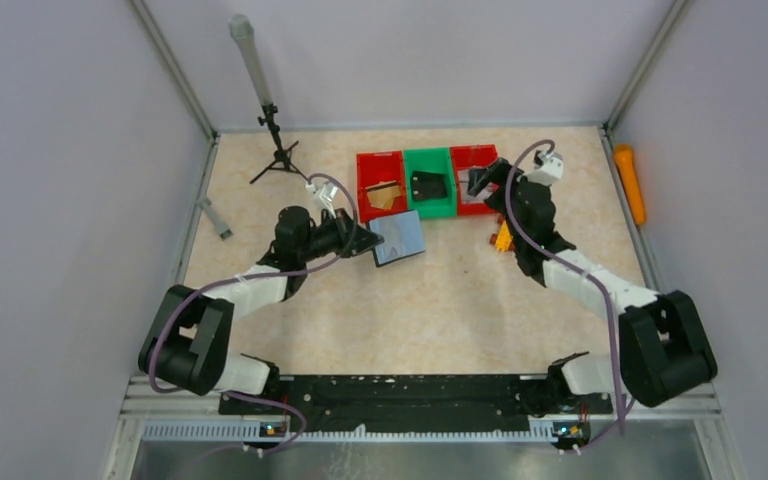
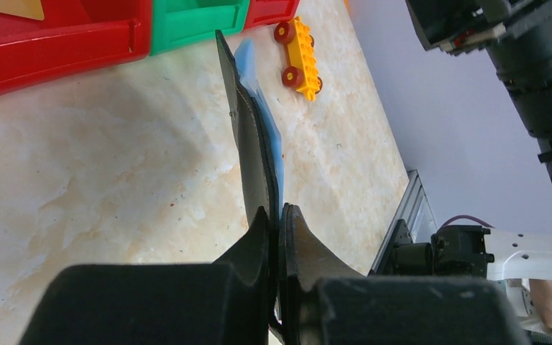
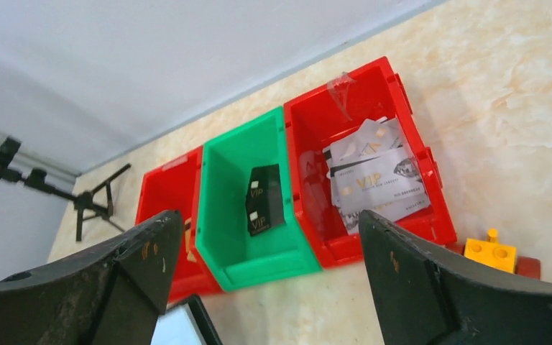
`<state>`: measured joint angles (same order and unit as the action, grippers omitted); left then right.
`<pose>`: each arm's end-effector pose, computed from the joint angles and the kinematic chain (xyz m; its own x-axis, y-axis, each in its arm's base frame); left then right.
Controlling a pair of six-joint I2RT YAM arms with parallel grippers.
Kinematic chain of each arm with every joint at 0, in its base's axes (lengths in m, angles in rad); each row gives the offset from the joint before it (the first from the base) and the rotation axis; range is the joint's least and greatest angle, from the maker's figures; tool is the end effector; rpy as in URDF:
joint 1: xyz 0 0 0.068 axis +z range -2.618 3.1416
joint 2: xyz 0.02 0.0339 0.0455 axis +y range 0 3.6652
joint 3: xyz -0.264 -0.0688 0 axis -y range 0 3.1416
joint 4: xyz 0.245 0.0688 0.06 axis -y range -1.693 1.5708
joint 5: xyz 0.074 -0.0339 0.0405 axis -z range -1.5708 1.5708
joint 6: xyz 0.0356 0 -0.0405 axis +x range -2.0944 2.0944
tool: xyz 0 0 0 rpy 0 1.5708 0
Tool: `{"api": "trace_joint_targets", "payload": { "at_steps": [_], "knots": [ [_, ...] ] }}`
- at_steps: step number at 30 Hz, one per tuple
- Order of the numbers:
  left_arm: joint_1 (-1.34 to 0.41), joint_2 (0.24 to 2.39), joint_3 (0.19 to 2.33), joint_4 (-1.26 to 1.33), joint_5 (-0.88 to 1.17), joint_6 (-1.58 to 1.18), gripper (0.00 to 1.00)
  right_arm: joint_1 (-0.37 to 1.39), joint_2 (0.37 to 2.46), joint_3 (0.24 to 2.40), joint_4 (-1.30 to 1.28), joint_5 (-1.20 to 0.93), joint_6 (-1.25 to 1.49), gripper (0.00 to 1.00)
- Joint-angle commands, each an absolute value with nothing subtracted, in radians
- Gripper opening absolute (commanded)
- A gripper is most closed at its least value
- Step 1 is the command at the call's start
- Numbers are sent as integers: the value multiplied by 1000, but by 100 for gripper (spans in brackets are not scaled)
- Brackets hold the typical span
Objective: Take the credit cards out of the card holder
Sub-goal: Place the credit card in the storage box, then remove the credit card from the card holder.
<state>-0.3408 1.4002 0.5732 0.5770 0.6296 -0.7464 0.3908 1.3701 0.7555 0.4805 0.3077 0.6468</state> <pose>0.2614 -0.1149 0.2086 -0.7197 -0.3271 -0.6124 0.4348 0.4754 -0.7648 0.2899 0.1078 0.2655 -0.1502 0.5593 -0.8153 0.0063 0.8251 0.5649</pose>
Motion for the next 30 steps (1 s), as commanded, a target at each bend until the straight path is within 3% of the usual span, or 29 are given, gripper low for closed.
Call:
{"api": "trace_joint_targets", "payload": {
  "at_steps": [1,3,6,9,15,21,30],
  "knots": [
    [-359,1347,558,666,607,-741,0,386,1225,597,595,190,488,95],
    [-368,1353,564,664,591,-734,0,358,1208,515,760,16,512,95],
    [-385,1368,578,670,582,-751,0,358,1236,563,639,-15,563,95],
    [-412,1372,611,623,529,-749,0,373,1253,591,508,37,617,94],
    [-436,1455,685,552,522,-695,1,483,1213,491,574,132,607,92],
    [-439,1498,647,606,546,-692,1,519,1180,486,554,97,564,93],
    [-451,1389,567,533,479,-639,1,545,1137,514,300,203,611,97]
  ]
}}
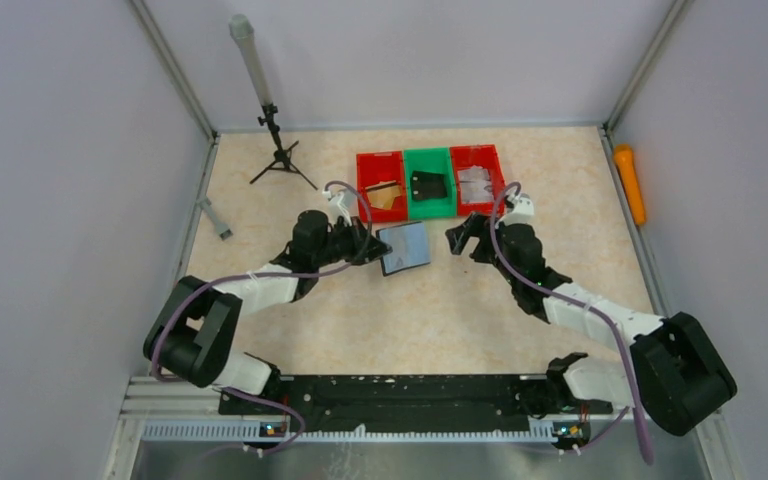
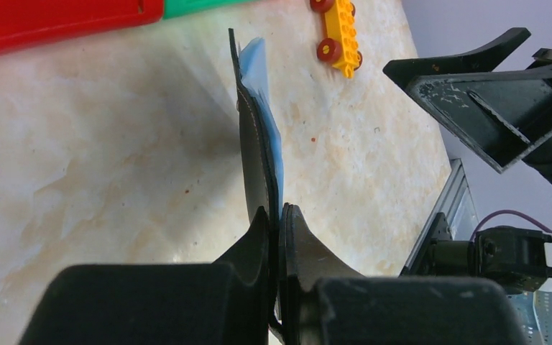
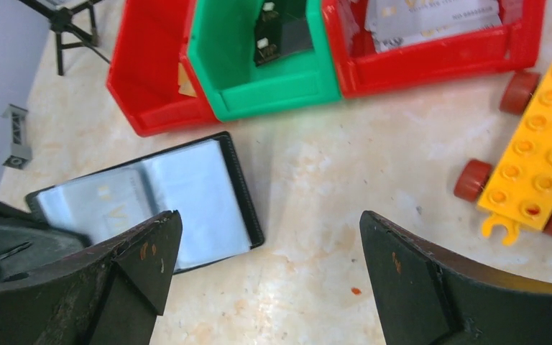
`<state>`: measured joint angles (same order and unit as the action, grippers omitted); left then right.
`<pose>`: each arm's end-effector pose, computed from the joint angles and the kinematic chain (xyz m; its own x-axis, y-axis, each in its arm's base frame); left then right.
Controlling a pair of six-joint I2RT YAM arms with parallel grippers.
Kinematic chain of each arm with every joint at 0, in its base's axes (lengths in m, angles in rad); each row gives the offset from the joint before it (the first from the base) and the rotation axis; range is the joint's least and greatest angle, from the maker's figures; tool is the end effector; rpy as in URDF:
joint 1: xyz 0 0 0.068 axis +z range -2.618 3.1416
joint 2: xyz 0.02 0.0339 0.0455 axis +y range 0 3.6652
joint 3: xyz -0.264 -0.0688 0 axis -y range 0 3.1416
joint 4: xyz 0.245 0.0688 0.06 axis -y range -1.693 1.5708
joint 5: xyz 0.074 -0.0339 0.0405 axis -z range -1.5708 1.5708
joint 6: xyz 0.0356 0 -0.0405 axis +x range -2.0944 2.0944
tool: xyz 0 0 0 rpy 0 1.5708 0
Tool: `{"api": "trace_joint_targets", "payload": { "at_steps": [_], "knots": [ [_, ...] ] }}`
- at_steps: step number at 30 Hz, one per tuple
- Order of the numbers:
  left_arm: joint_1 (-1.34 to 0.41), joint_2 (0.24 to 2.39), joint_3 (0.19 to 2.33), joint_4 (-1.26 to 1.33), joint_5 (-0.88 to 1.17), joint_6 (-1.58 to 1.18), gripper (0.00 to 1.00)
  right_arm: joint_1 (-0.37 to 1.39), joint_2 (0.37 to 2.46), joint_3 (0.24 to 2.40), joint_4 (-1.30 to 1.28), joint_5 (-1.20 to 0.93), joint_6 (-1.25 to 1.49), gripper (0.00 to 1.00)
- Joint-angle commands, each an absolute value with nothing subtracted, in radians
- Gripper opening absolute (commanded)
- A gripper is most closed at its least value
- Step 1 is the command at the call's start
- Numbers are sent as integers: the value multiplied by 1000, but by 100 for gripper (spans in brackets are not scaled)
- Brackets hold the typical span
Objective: Take the credit cards out of the card holder
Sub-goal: Remove the credit card from the card holder.
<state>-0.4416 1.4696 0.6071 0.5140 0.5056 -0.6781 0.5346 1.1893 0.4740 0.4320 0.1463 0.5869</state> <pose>0.2612 -0.1426 0.1932 -0.7332 -0.2605 -0.6282 0.4180 0.5560 -0.7184 0.2185 0.1234 0.2126 -0.4127 0.3923 -0.8220 -0.1862 0.8471 0.4978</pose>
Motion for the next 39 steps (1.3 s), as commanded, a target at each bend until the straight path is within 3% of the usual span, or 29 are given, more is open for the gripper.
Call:
{"api": "trace_joint_targets", "payload": {
  "at_steps": [1,10,15,35,39],
  "knots": [
    [-452,1383,561,534,479,-637,1,543,1126,500,309,189,614,97],
    [-468,1445,610,530,527,-621,1,545,1185,387,628,-47,493,93],
    [-467,1505,666,477,558,-593,2,554,1344,421,765,-277,486,75],
    [-468,1531,652,663,728,-684,7,639,1426,495,725,-312,422,81],
    [-468,1536,652,680,743,-691,7,638,1445,510,706,-321,422,73]
  ]
}}
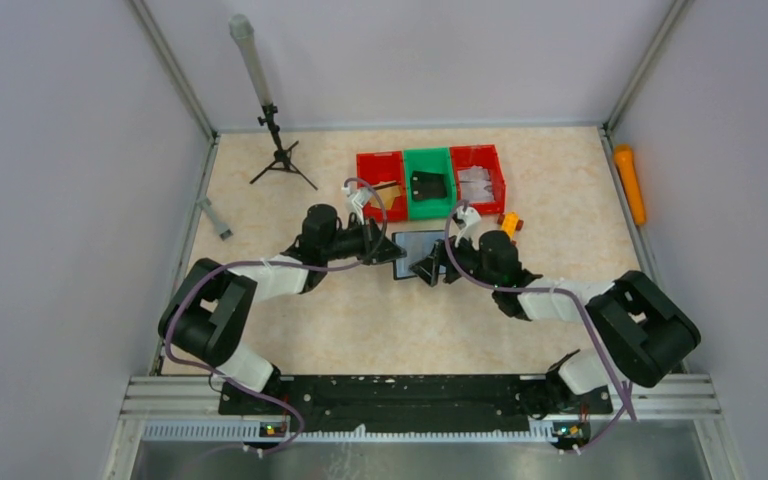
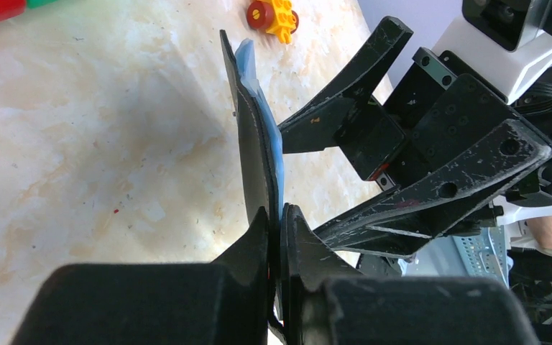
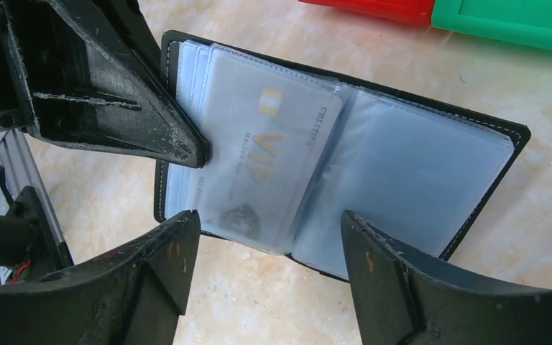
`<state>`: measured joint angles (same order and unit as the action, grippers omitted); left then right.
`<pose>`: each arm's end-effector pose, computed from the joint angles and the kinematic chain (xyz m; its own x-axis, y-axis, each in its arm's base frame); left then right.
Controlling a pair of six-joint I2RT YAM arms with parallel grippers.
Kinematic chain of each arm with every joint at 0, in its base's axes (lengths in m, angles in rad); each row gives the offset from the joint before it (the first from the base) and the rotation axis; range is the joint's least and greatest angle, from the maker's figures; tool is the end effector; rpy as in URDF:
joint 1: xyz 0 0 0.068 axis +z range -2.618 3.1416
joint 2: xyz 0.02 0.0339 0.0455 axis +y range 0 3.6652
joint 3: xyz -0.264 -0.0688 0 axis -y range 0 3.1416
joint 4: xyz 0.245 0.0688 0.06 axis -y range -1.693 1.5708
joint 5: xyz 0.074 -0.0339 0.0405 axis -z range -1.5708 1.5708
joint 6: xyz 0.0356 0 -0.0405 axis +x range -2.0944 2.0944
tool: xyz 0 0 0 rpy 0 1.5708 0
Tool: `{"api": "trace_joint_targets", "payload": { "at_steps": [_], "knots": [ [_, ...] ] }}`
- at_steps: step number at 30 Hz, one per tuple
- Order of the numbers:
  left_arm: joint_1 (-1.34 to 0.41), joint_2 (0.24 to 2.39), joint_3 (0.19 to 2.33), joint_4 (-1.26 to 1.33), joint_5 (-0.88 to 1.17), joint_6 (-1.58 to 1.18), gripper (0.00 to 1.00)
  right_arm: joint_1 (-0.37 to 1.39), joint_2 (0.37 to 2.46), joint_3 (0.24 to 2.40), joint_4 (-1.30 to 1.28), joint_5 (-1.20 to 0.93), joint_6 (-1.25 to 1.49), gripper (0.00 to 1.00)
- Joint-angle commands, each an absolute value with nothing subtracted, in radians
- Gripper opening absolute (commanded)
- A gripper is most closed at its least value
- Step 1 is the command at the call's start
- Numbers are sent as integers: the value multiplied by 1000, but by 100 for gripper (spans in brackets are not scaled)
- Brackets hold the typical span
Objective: Take the credit cards out of the card holder
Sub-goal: Remove the credit card from the card holder.
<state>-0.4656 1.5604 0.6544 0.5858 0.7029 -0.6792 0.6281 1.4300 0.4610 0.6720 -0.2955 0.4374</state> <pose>0.2681 -0.1605 0.1898 -0.7784 -0.1453 -0.6107 0.5164 0.4049 -0.7546 0.2160 0.1697 0.1753 -0.5481 0.1028 -0.8301 -0.6130 0.6258 0.4822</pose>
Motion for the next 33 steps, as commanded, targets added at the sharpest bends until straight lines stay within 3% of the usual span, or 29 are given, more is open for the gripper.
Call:
{"api": "trace_joint_targets", "payload": {
  "at_steps": [1,11,15,22,28,33],
  "knots": [
    [-467,1537,650,690,752,-695,8,638,1454,518,703,-328,423,70],
    [-468,1553,629,821,823,-767,16,638,1466,532,682,-263,444,33],
    [-467,1555,633,818,831,-770,17,638,1466,533,678,-251,443,31],
    [-468,1552,642,767,809,-747,0,638,1429,529,613,-128,443,36],
    [-468,1532,648,701,772,-707,0,628,1393,532,516,43,463,37],
    [-468,1538,659,675,765,-699,0,617,1384,526,524,23,469,37]
  ]
}}
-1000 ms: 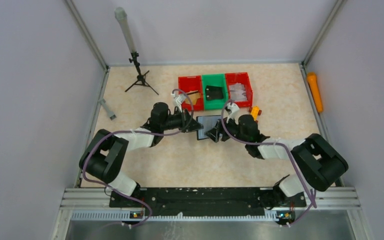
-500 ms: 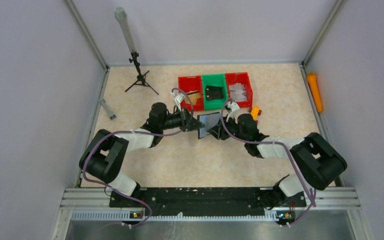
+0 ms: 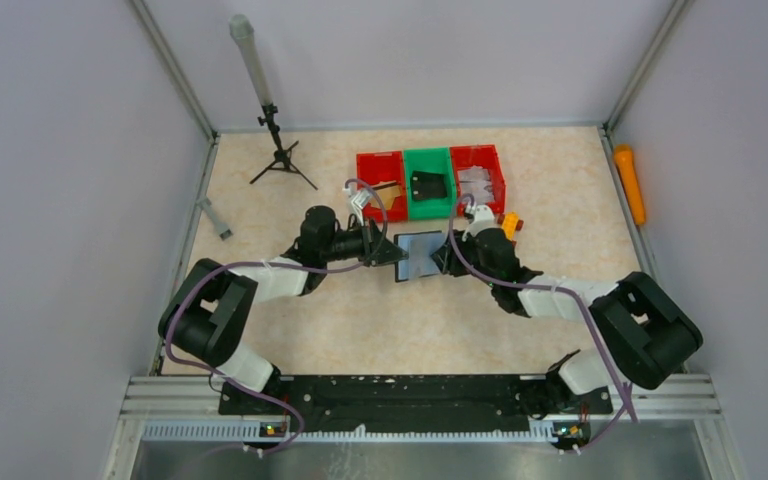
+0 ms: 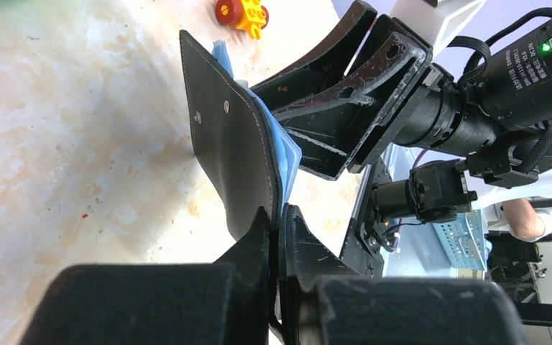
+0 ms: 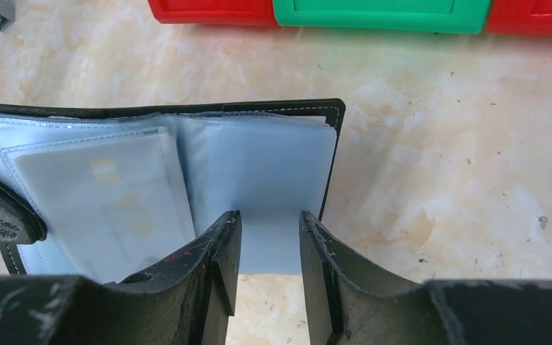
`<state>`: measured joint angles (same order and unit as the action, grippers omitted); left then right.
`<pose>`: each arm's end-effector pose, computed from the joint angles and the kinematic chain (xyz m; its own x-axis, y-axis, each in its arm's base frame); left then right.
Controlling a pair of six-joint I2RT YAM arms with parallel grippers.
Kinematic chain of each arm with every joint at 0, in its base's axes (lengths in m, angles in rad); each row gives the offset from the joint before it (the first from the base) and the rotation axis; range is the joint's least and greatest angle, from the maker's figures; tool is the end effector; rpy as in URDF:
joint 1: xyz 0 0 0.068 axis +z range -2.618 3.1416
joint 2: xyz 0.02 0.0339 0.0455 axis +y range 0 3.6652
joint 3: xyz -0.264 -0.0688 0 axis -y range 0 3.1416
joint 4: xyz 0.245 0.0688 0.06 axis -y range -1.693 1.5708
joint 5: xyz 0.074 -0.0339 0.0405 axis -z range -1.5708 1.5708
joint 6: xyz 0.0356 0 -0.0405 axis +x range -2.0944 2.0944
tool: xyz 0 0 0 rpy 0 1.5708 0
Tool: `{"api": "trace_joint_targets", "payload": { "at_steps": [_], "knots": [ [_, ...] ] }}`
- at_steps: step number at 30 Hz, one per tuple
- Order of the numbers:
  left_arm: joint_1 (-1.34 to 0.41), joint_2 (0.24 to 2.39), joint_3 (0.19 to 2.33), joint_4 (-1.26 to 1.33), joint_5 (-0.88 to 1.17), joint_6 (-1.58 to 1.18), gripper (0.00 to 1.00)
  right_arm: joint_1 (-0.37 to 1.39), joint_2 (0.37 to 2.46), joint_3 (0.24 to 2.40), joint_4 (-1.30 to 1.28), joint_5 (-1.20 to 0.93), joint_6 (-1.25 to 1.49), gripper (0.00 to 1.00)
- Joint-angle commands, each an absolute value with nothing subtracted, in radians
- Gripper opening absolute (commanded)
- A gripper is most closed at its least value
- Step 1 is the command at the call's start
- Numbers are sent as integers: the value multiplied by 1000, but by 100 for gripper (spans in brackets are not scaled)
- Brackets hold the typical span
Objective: Take the credit cards out of the card holder
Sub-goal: Remove the credit card from the card holder.
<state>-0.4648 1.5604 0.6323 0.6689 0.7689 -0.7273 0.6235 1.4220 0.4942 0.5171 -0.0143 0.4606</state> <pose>0.2646 -0.1604 0.1918 -0.7848 -0.1410 -0.6035 0.5371 0.3312 -0.7758 0.2240 0.1617 0.1707 -0.5546 0.1486 -0.8188 -0.3884 0.8239 0.4126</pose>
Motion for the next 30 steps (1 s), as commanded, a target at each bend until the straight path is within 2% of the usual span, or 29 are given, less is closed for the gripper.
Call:
{"api": "trace_joint_targets", "payload": {
  "at_steps": [1,5,12,16,19,22,26,30],
  "knots": [
    [-468,1538,660,674,764,-699,0,617,1386,527,523,23,469,37],
    [-468,1534,661,658,761,-695,0,612,1389,533,522,7,465,37],
    [-467,1581,675,706,807,-737,0,612,1446,540,618,-203,447,35],
    [-481,1613,679,797,884,-789,0,613,1527,590,597,-265,456,30],
    [-522,1653,711,882,970,-835,0,615,1540,597,595,-272,458,29],
    [-538,1642,724,807,941,-776,0,615,1526,594,588,-264,456,29],
    [-538,1598,728,663,864,-686,0,615,1502,596,537,-180,451,29],
    [-523,1560,751,462,716,-599,0,613,1452,608,367,148,471,29]
  ]
}}
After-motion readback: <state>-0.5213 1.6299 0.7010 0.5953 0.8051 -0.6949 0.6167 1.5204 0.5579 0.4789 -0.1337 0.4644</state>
